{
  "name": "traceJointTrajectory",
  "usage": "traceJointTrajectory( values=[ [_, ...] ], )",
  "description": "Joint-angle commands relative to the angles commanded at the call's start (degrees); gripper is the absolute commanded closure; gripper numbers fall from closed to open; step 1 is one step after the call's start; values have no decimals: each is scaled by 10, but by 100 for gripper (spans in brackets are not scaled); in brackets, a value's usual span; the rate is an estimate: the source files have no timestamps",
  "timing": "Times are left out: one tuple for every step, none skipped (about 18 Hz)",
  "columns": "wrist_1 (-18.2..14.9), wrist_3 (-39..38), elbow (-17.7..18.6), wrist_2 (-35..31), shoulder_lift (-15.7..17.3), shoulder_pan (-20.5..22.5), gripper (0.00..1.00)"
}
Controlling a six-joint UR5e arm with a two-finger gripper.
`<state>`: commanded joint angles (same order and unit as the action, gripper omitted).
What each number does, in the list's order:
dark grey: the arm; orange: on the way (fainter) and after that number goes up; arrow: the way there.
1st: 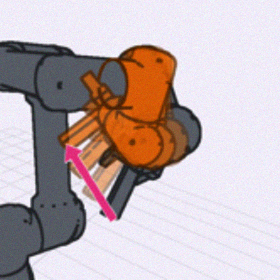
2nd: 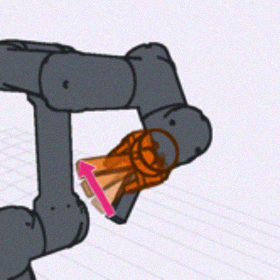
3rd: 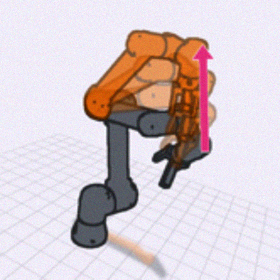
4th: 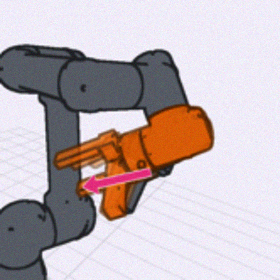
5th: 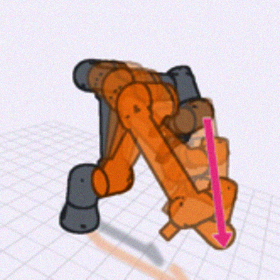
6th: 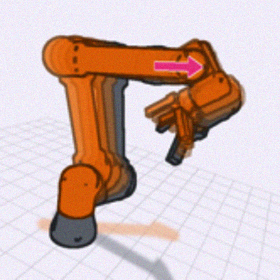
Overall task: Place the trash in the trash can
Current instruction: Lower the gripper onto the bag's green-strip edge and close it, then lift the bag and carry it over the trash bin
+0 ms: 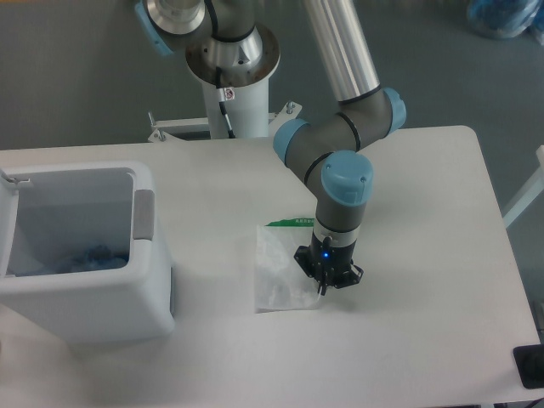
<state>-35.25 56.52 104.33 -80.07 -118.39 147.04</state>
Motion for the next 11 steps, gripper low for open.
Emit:
traceJointTrajectory(
  values=[
    [0, -2, -1, 1, 4, 0, 100],
    [1, -1, -5, 2, 9, 2, 100],
    [0, -1, -10, 3, 20, 6, 100],
    [1, 1, -12, 4, 32, 10, 100],
    [1, 0, -17, 4, 39, 15, 100],
    [1, -3, -24, 10, 46, 18, 100],
    [2, -13, -41, 32, 53, 20, 100],
    [2, -31, -53, 52, 55, 23, 100],
    [2, -49, -64, 71, 55, 26, 100],
    [2, -61, -78, 87, 55, 29, 100],
    [2, -74, -92, 100, 57, 30, 100]
  ],
)
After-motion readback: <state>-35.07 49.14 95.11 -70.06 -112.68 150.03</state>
